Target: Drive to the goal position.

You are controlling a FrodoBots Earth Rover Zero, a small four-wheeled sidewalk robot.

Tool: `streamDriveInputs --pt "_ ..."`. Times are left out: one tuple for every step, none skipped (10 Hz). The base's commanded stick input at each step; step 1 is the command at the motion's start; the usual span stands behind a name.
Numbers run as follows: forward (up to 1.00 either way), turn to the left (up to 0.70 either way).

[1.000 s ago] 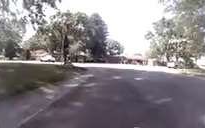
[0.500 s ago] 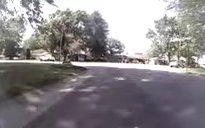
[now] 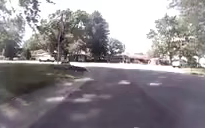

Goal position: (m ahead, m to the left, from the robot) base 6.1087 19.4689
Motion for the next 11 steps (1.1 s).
streamDriveInputs --pt "1.00 0.00" --pt "1.00 0.00" --pt "1.00 0.00" --pt "1.00 0.00" --pt "1.00 0.00" --pt "1.00 0.00" --pt "1.00 0.00" --pt "1.00 0.00" --pt "1.00 0.00" --pt "1.00 0.00" --pt "1.00 0.00"
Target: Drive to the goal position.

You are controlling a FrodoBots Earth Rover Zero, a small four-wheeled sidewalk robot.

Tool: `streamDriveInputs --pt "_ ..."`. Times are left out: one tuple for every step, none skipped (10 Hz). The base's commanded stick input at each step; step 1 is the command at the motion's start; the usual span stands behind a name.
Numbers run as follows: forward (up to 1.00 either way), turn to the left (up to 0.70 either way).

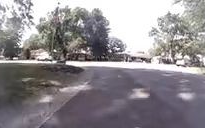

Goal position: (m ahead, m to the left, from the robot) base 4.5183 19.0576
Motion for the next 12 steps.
streamDriveInputs --pt "1.00 0.00" --pt "1.00 0.00" --pt "1.00 0.00" --pt "1.00 0.00" --pt "1.00 0.00" --pt "1.00 0.00" --pt "1.00 0.00" --pt "1.00 0.00" --pt "1.00 0.00" --pt "1.00 -0.02" --pt "1.00 -0.18" --pt "1.00 -0.32"
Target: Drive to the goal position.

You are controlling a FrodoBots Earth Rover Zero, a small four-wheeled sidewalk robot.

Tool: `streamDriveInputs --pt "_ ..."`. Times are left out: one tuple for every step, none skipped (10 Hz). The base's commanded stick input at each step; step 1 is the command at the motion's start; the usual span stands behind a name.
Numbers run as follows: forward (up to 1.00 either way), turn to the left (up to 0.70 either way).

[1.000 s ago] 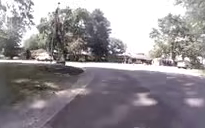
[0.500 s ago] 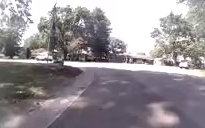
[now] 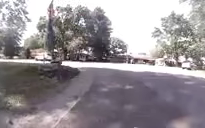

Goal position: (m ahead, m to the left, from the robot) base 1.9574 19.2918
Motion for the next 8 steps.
streamDriveInputs --pt "1.00 -0.10" --pt "1.00 0.00" --pt "1.00 0.00" --pt "1.00 0.00" --pt "1.00 -0.16" --pt "1.00 -0.28" --pt "1.00 -0.22" --pt "1.00 0.00"
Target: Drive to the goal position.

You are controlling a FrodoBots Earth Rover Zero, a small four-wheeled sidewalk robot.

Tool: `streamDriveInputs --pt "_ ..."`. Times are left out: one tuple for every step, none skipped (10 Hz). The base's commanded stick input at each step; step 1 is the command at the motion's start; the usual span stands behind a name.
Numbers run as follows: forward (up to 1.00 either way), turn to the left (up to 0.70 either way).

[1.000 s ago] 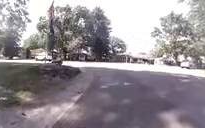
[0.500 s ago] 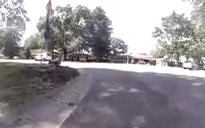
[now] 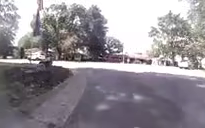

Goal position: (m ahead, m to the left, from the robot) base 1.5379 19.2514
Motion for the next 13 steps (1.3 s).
streamDriveInputs --pt "1.00 0.00" --pt "1.00 0.00" --pt "1.00 0.00" --pt "1.00 0.00" --pt "1.00 0.00" --pt "1.00 0.00" --pt "1.00 0.00" --pt "1.00 0.00" --pt "1.00 0.00" --pt "1.00 0.00" --pt "1.00 0.00" --pt "1.00 0.00" --pt "1.00 0.00"
